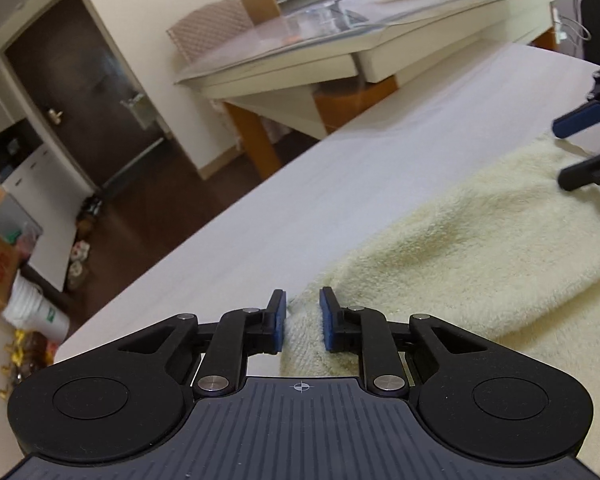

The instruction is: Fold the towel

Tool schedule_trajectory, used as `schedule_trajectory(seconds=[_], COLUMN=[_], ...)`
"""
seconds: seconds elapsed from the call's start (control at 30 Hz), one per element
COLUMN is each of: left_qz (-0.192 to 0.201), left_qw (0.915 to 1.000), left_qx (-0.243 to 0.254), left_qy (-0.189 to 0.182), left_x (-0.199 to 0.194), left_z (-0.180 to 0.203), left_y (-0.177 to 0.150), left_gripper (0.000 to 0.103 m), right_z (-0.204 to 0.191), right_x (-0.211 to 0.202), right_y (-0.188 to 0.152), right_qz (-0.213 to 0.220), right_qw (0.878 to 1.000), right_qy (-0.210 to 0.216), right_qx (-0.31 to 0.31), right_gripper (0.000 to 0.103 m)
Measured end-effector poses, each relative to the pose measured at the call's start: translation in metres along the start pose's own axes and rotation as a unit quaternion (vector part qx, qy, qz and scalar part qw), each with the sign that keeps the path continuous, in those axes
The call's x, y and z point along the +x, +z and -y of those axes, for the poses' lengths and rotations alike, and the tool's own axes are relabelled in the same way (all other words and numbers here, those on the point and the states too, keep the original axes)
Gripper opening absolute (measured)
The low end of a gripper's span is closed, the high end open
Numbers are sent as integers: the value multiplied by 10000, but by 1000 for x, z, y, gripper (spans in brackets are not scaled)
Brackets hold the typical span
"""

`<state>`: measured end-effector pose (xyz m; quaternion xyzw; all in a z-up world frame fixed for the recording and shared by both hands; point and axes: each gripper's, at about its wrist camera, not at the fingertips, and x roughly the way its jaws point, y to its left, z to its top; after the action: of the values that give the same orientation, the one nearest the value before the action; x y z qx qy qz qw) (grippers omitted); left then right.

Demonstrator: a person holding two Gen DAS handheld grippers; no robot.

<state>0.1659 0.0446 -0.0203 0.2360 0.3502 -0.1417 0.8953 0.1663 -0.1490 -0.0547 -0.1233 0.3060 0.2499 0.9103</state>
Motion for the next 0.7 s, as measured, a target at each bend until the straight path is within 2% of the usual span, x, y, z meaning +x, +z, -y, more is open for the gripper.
schedule_trajectory(seconds=[0.23, 0.4, 0.47, 0.6, 0.7], left_qz=[-26, -100, -70, -86, -168], left_qw=[9998, 9999, 9998, 9990, 9978], left_qx=[-44, -56, -173, -424, -565], left_qy=[181, 6, -72, -61, -315], left_x=[5, -6, -10, -4, 4], left_z=[-8, -6, -10, -26, -35], left_y=[3, -4, -5, -3, -2], left_gripper=[22, 20, 26, 28, 28], right_z=[4, 10, 11, 14, 16], right_x=[10, 4, 6, 11, 14], right_y=[8, 17, 17, 16, 13], right_qz=[34, 278, 266, 205, 94], right_qw=[9991, 9994, 9993, 9993, 9996], right_qy=[-272, -179, -245, -289, -261], right_qx=[-309, -127, -138, -126, -88], right_gripper=[56, 54, 54, 54, 54])
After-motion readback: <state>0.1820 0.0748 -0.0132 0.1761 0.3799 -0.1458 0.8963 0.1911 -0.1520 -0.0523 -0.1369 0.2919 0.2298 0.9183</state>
